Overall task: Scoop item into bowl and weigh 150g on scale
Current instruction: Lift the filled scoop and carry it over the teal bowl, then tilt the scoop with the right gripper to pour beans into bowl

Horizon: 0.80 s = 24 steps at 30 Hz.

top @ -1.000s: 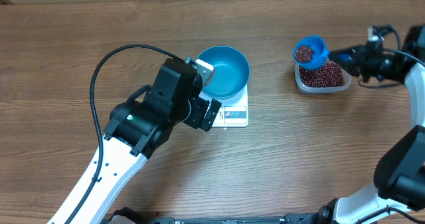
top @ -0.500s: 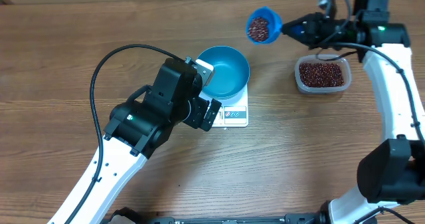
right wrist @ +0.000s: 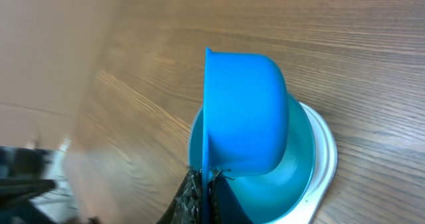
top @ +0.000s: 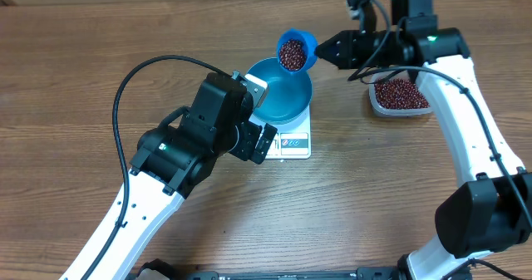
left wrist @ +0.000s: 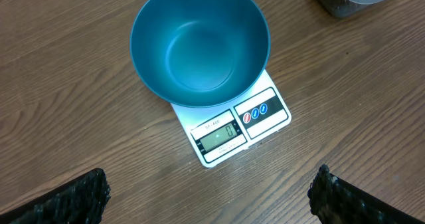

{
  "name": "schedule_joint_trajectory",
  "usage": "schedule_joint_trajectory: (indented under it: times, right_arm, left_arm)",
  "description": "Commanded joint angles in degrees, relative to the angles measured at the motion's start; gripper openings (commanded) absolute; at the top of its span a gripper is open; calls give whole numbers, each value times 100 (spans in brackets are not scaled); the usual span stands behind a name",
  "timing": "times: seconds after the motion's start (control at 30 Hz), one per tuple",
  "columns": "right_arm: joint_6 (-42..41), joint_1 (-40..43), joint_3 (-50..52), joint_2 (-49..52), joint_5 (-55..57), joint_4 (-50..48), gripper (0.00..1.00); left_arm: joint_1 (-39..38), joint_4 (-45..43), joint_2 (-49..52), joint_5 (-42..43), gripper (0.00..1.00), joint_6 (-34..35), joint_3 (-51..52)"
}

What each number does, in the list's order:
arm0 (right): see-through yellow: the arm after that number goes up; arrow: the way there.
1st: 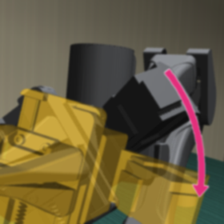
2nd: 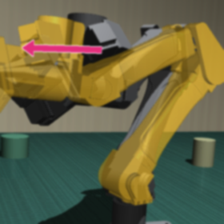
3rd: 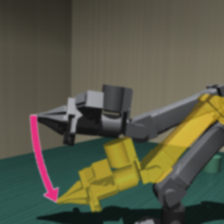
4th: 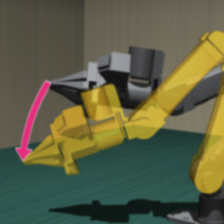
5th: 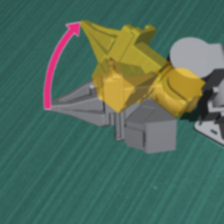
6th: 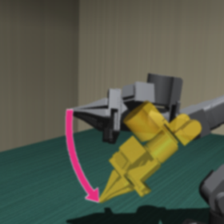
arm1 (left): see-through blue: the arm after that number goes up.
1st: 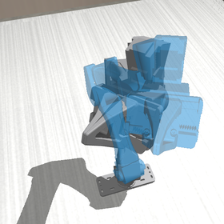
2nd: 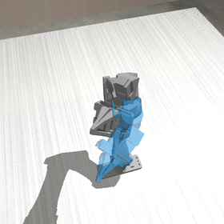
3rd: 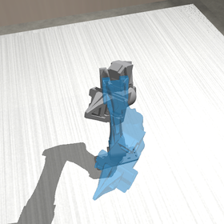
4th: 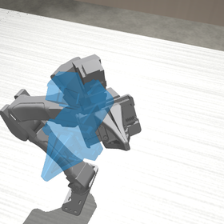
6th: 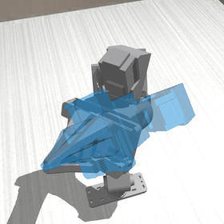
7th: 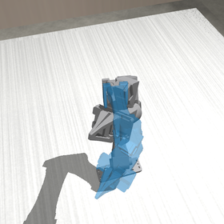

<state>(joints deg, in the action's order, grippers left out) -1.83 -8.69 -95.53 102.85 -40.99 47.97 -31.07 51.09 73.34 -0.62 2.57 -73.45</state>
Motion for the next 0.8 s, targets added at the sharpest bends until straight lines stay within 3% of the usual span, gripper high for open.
schedule_joint_trajectory:
  times: [0.0,0.33,0.5,0.77]
  right_arm:
    - [651,-175,-168,-201,586,76,4]
    - [1296,-752,-168,-201,2192,352,4]
    - [2199,-1010,-168,-201,2253,356,4]
    - [2594,-1056,-168,-201,2251,302,4]
  left_arm:
    - [31,-13,-61,44,100,-70,-94]
    - [31,-13,-61,44,100,-70,-94]
    - [31,-15,-59,44,100,-70,-94]
    - [31,-15,-59,44,99,-70,-94]
